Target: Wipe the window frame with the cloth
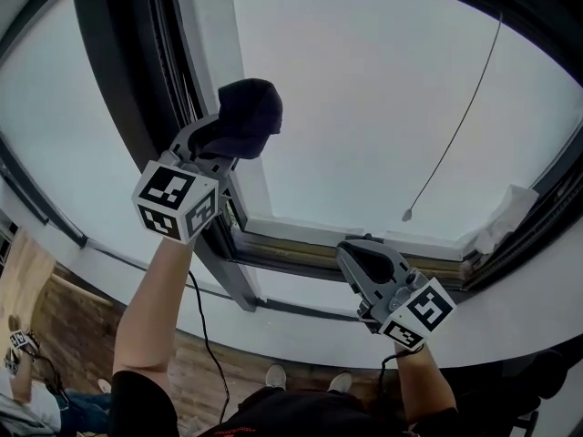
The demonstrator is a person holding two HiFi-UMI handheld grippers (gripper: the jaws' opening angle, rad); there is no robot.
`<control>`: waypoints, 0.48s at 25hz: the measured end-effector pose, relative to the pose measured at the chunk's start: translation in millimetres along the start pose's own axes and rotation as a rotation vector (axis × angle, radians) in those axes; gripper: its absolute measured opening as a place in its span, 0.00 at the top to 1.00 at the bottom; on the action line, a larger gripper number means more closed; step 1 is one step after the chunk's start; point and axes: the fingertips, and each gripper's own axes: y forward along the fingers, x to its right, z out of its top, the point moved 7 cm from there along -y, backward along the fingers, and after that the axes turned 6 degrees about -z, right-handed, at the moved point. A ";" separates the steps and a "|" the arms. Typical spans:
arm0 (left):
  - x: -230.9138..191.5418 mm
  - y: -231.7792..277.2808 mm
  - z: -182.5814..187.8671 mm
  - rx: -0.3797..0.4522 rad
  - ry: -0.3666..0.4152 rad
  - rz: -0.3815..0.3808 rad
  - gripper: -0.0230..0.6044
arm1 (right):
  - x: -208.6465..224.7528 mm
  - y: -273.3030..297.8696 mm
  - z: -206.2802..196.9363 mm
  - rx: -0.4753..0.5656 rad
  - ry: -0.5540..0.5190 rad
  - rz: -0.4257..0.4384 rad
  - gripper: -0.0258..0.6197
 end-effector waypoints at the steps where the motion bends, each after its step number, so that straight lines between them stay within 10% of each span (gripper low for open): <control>1: -4.2 3.7 -2.6 -0.007 -0.018 0.019 0.81 | -0.6 1.1 -2.5 -0.006 0.003 0.003 0.96; 12: -29.0 31.5 -11.2 0.022 -0.327 0.140 0.81 | 11.7 -2.0 -16.4 -0.042 0.047 0.031 0.96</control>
